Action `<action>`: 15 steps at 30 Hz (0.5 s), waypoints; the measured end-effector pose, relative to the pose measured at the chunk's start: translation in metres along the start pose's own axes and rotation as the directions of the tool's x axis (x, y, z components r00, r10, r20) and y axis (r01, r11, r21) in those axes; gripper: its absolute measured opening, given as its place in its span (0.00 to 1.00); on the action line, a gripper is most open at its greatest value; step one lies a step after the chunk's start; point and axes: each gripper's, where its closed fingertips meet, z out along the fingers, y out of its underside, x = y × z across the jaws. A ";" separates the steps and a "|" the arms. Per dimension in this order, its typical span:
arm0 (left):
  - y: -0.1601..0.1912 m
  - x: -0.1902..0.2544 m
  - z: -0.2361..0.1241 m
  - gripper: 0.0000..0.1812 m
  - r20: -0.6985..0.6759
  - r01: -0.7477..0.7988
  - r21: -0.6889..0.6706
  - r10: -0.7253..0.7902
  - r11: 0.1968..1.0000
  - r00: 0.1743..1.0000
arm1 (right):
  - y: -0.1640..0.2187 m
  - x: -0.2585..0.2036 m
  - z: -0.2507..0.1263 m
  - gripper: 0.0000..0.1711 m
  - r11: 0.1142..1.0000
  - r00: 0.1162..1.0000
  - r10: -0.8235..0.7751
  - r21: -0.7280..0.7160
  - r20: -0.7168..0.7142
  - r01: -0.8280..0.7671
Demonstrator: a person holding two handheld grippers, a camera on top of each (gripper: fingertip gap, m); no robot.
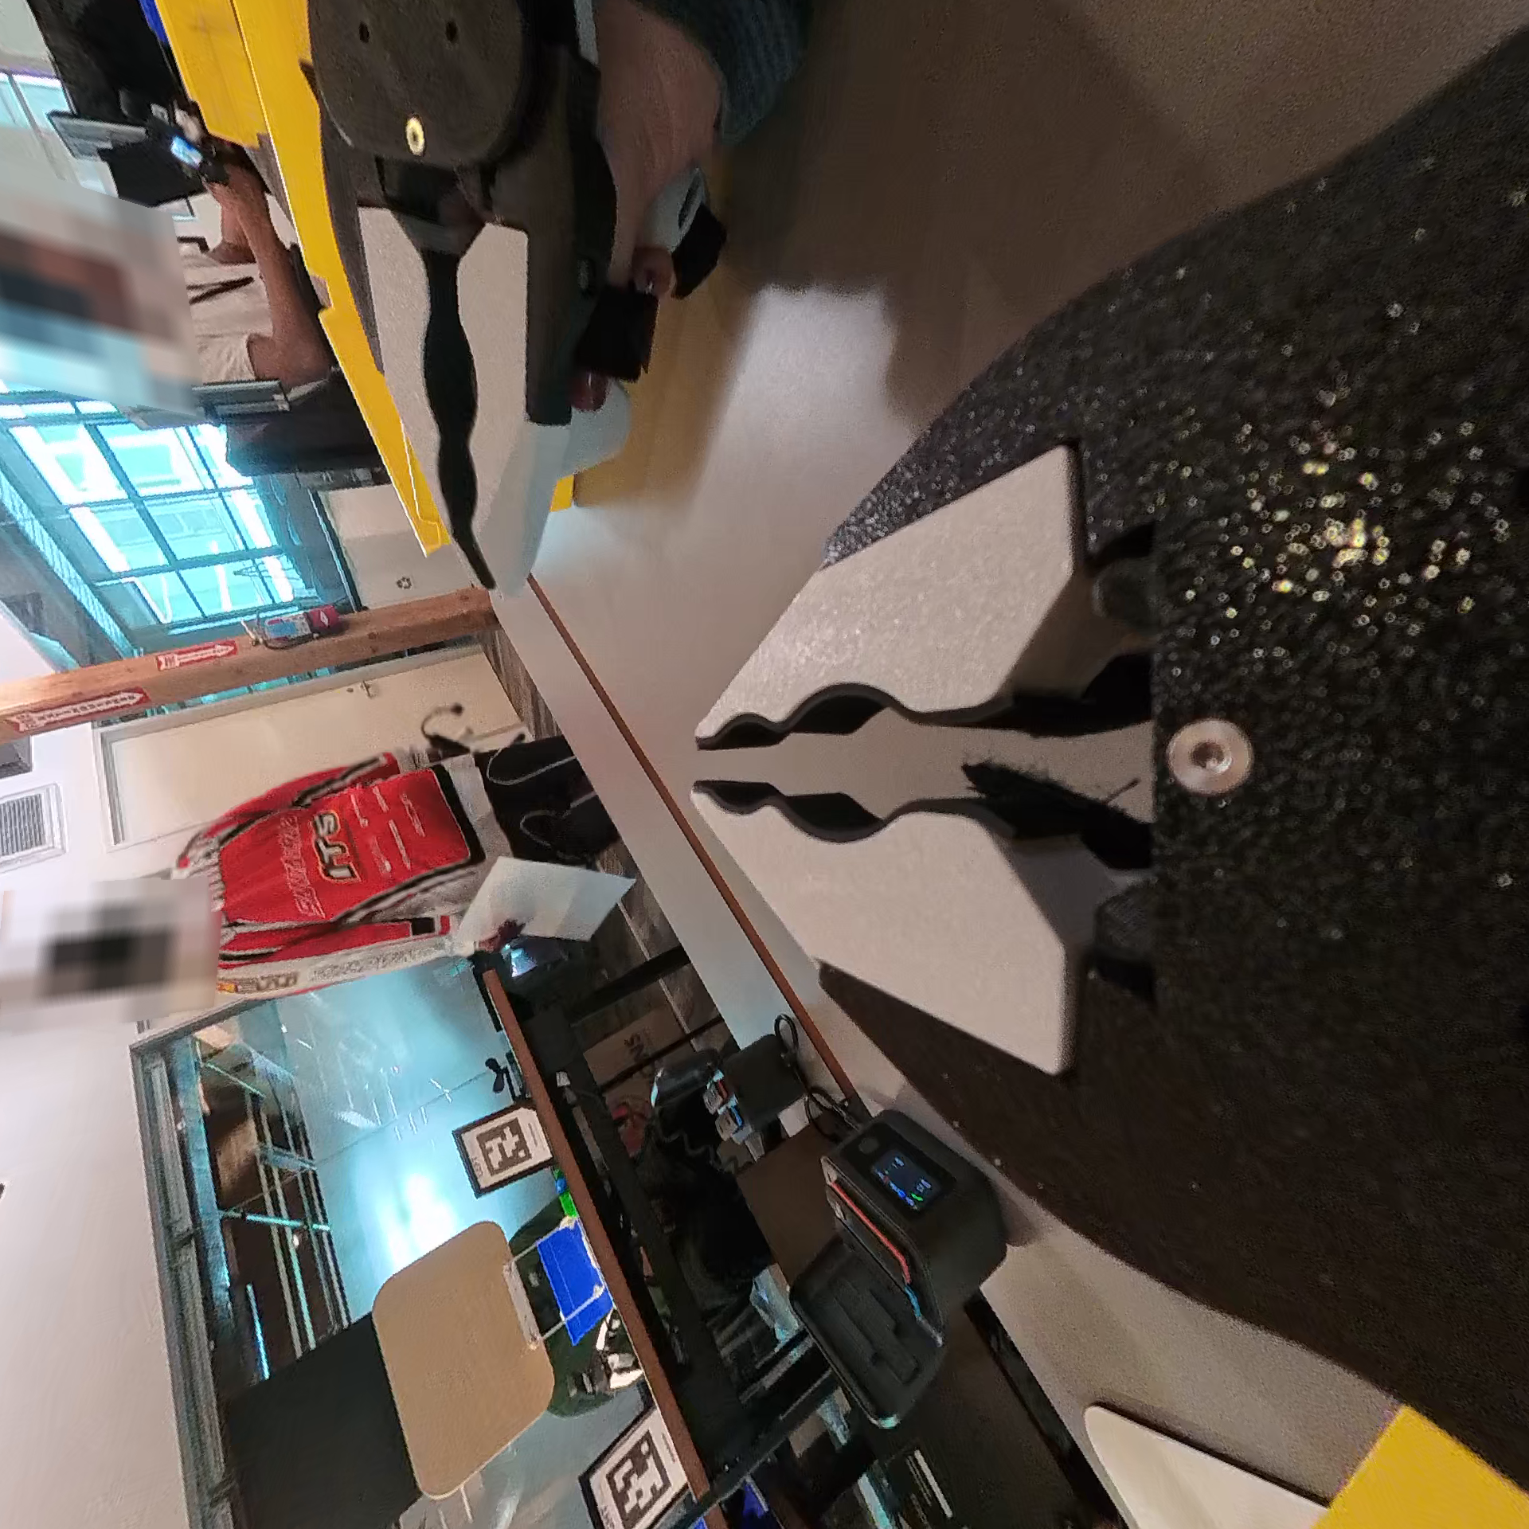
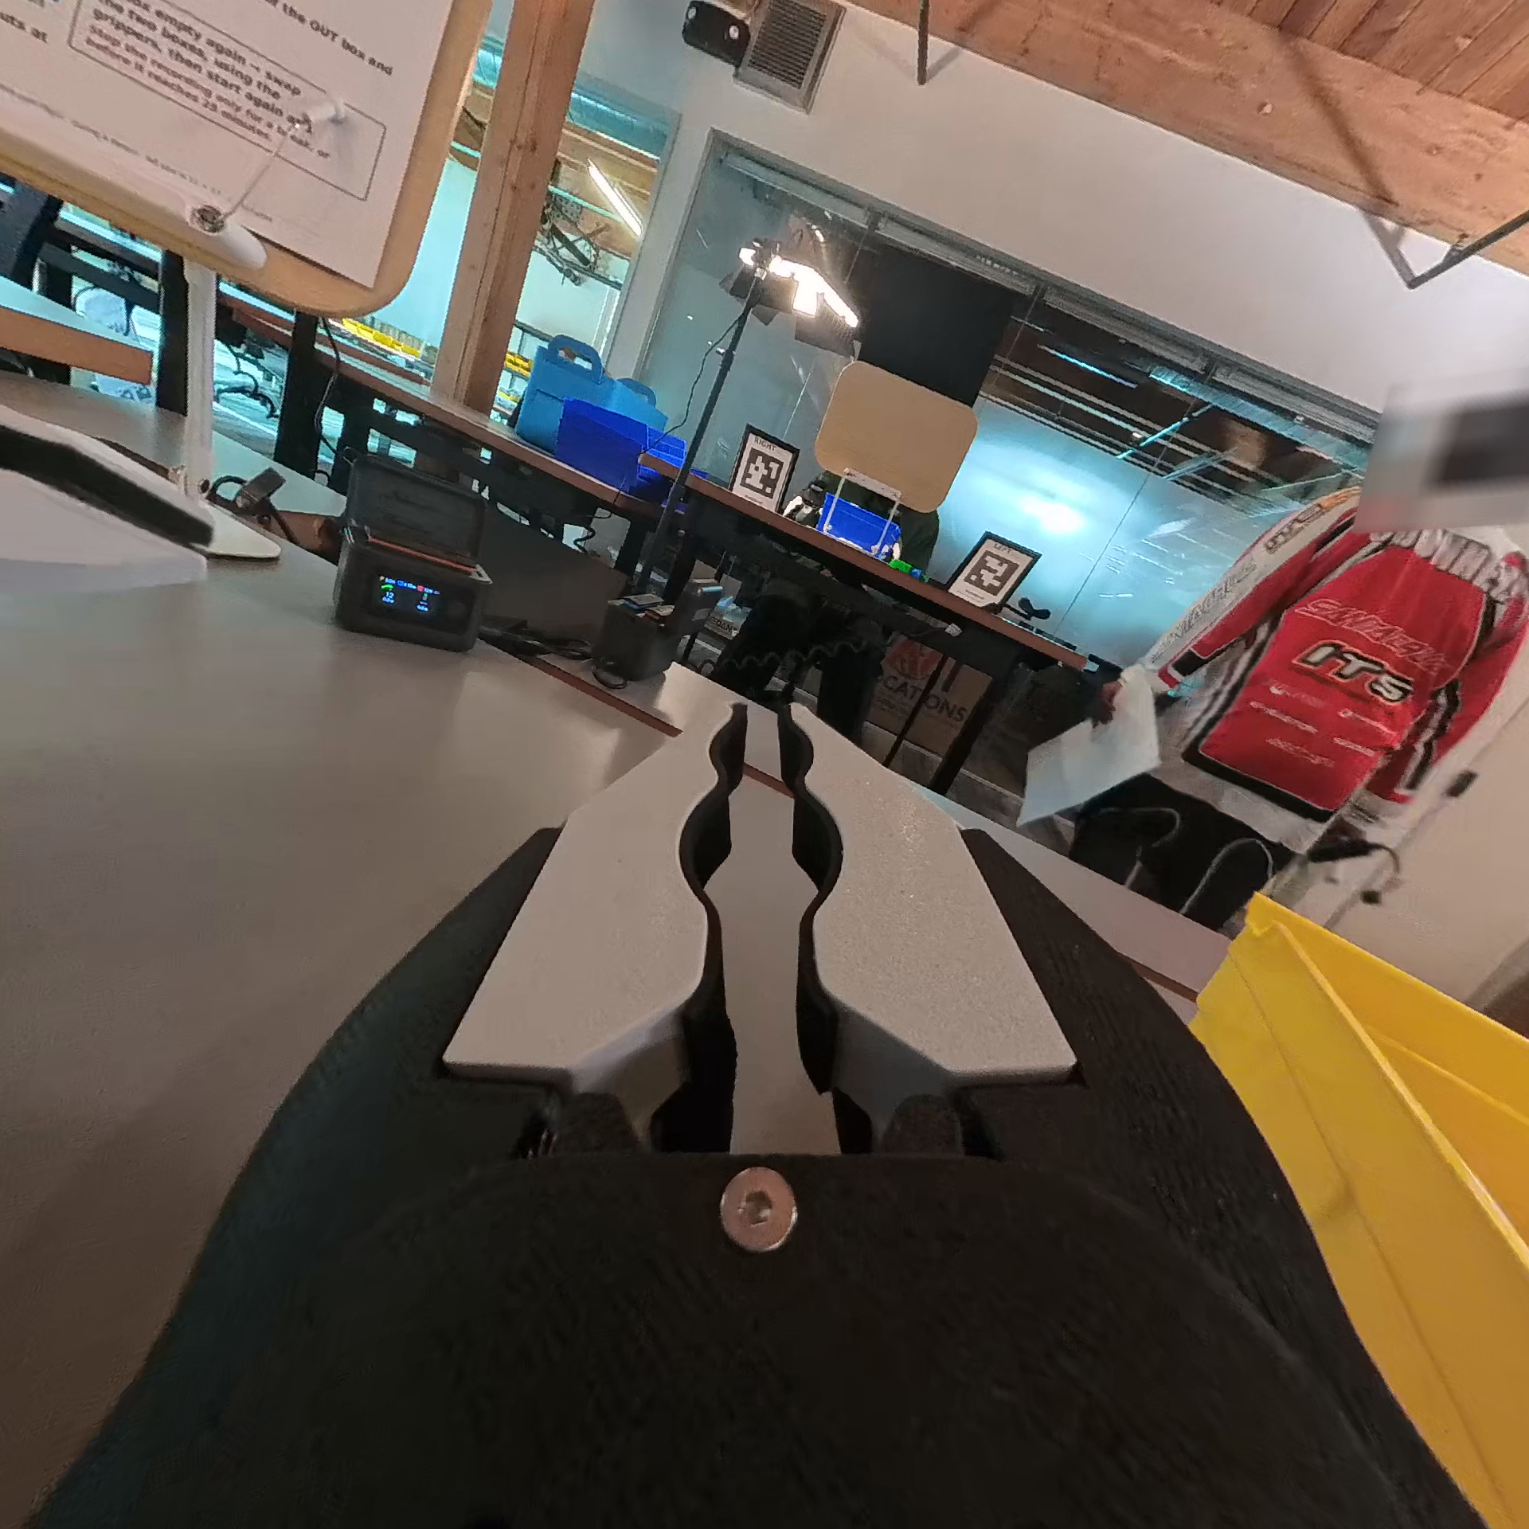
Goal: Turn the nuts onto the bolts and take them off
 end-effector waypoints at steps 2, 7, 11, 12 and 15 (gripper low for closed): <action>0.000 0.003 0.001 0.03 -0.017 -0.002 0.003 0.002 1.000 1.000 | 0.001 -0.001 0.002 0.04 1.000 1.000 -0.015 -0.006 -0.001 0.015; -0.001 0.009 0.002 0.03 -0.033 -0.024 0.002 0.024 1.000 0.999 | 0.005 -0.008 0.005 0.03 0.996 0.996 -0.086 -0.029 0.012 0.086; -0.001 0.007 0.002 0.03 -0.033 -0.006 0.007 0.006 1.000 0.999 | 0.006 -0.012 0.007 0.03 0.991 0.992 -0.126 -0.041 0.021 0.126; -0.002 0.007 0.002 0.03 -0.032 0.001 0.009 -0.001 1.000 0.999 | 0.006 -0.013 0.007 0.03 0.990 0.991 -0.131 -0.043 0.023 0.132; -0.002 0.005 0.001 0.03 -0.031 0.012 0.010 -0.012 1.000 0.999 | 0.007 -0.014 0.008 0.03 0.989 0.990 -0.139 -0.046 0.028 0.140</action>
